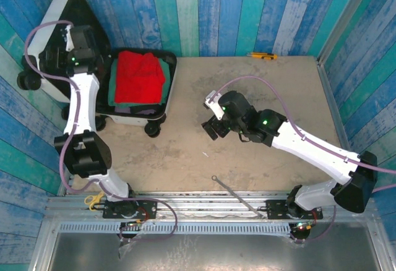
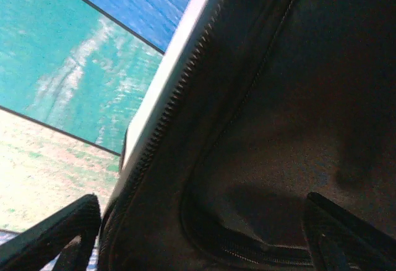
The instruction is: Pack the luggage
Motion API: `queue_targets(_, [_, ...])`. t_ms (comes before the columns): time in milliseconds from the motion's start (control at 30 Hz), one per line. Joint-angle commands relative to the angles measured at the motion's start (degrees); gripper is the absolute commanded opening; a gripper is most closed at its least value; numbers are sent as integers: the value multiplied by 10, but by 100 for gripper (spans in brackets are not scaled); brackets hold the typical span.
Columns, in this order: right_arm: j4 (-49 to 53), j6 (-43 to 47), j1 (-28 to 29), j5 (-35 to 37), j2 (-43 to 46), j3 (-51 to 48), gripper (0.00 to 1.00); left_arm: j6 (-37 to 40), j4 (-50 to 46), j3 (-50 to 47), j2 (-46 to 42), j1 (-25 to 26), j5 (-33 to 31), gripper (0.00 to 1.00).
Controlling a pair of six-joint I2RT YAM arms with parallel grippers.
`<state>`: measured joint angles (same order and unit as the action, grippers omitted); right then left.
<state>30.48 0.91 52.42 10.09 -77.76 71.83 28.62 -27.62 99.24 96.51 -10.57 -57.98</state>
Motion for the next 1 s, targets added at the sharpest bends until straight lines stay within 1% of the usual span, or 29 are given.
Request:
queue_targets(0, [17, -4, 1, 0, -4, 15, 99, -34, -36, 29, 18, -14, 27, 84])
queue_targets(33, [17, -5, 1, 0, -6, 15, 99, -39, -39, 35, 22, -18, 31, 81])
queue_targets(100, [18, -4, 2, -2, -11, 17, 99, -48, -38, 44, 30, -26, 19, 63])
queue_targets(200, [19, -1, 3, -3, -18, 20, 99, -50, -27, 42, 38, -35, 4, 54])
queue_targets(267, [19, 0, 3, -2, -22, 22, 99, -55, -20, 36, 41, -36, -1, 43])
queue_targets(367, [19, 1, 4, -2, -27, 22, 99, -57, -17, 34, 46, -36, -8, 35])
queue_targets(400, [19, 1, 4, -2, -28, 21, 99, -63, -22, 38, 47, -36, -4, 26])
queue_targets(433, [19, 1, 4, -1, -29, 21, 99, -72, -32, 45, 49, -36, 2, 14])
queue_targets(467, [20, 1, 4, 0, -30, 20, 99, -84, -42, 53, 51, -36, 6, 3])
queue_targets(500, [20, 1, 4, 0, -30, 18, 99, -103, -58, 64, 52, -33, 11, 0])
queue_targets(567, [21, -1, 5, 0, -29, 14, 99, -136, -86, 86, 49, -20, 29, 0])
queue_targets(667, [22, -8, 5, -1, -24, 5, 99, -163, -105, 101, 33, 37, 33, 0])
queue_targets(733, [20, -11, 6, -3, -18, -4, 99, -157, -88, 93, 17, 95, 0, 0])
queue_targets(833, [14, -18, 6, -5, -4, -24, 99, -166, -73, 84, -2, 182, -15, 0])
queue_targets(900, [8, -20, 7, -3, 12, -40, 99, -198, -96, 94, -2, 231, -17, 0])
queue_targets(967, [4, -25, 7, -2, 30, -57, 99, -270, -160, 123, 14, 274, -5, 0])
